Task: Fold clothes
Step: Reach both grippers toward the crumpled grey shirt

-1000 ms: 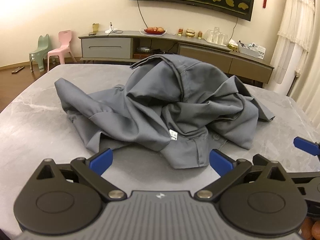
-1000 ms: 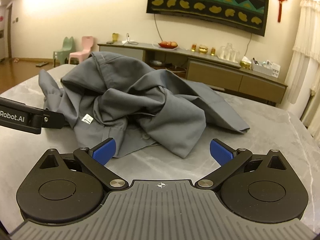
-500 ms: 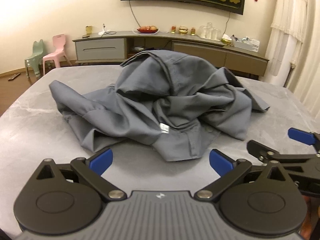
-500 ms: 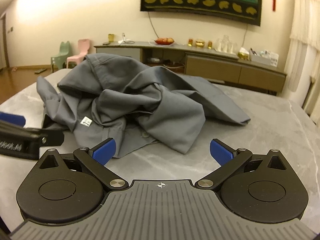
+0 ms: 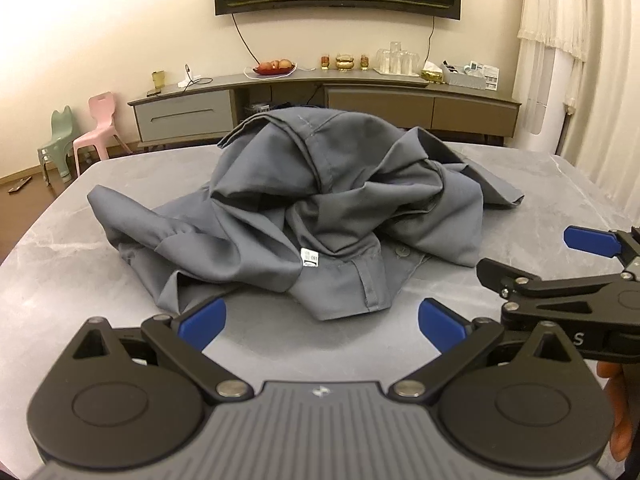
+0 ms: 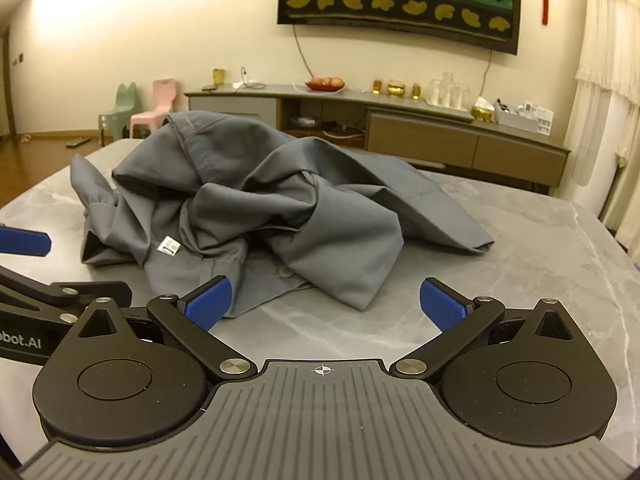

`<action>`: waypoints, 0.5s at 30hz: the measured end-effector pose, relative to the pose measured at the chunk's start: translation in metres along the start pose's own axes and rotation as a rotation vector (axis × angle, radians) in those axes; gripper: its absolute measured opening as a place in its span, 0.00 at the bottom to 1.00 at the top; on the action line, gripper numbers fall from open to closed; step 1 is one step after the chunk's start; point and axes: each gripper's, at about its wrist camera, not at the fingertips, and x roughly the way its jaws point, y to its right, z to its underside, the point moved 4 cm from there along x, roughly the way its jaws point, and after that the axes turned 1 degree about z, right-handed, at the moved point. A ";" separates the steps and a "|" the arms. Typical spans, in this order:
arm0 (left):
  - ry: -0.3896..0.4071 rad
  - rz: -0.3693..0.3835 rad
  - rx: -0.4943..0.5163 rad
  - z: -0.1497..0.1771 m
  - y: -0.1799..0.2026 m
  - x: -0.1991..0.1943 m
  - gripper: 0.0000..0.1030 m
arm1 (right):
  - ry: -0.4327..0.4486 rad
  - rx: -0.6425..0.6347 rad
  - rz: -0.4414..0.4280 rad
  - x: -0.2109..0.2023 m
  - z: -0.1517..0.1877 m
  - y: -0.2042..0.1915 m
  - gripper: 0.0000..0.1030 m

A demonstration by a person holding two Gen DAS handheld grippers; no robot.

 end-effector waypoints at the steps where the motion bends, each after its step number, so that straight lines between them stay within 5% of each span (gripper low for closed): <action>1: 0.002 0.004 -0.001 0.000 0.000 -0.001 0.97 | 0.000 -0.006 0.002 0.000 0.000 0.000 0.95; 5: 0.001 0.011 0.017 0.000 0.003 -0.003 0.71 | -0.006 -0.020 -0.002 0.001 0.001 -0.001 0.94; 7: 0.008 0.012 0.025 0.000 0.005 -0.005 0.45 | -0.010 -0.020 -0.012 0.001 0.001 0.000 0.80; 8: 0.012 0.010 0.029 0.001 0.006 -0.005 0.38 | -0.013 -0.020 -0.017 0.000 0.002 0.000 0.56; 9: 0.014 0.007 0.034 0.000 0.006 -0.005 0.17 | -0.024 -0.018 -0.026 0.002 0.002 0.001 0.28; 10: 0.017 0.003 0.038 0.000 0.007 -0.004 0.01 | -0.040 -0.011 -0.041 0.004 0.004 0.002 0.14; 11: 0.022 -0.002 0.042 -0.002 0.007 -0.003 0.00 | -0.047 -0.004 -0.056 0.005 0.006 0.003 0.00; 15: 0.051 -0.008 0.060 -0.012 0.004 0.002 0.00 | -0.039 -0.017 -0.057 0.005 0.008 0.003 0.00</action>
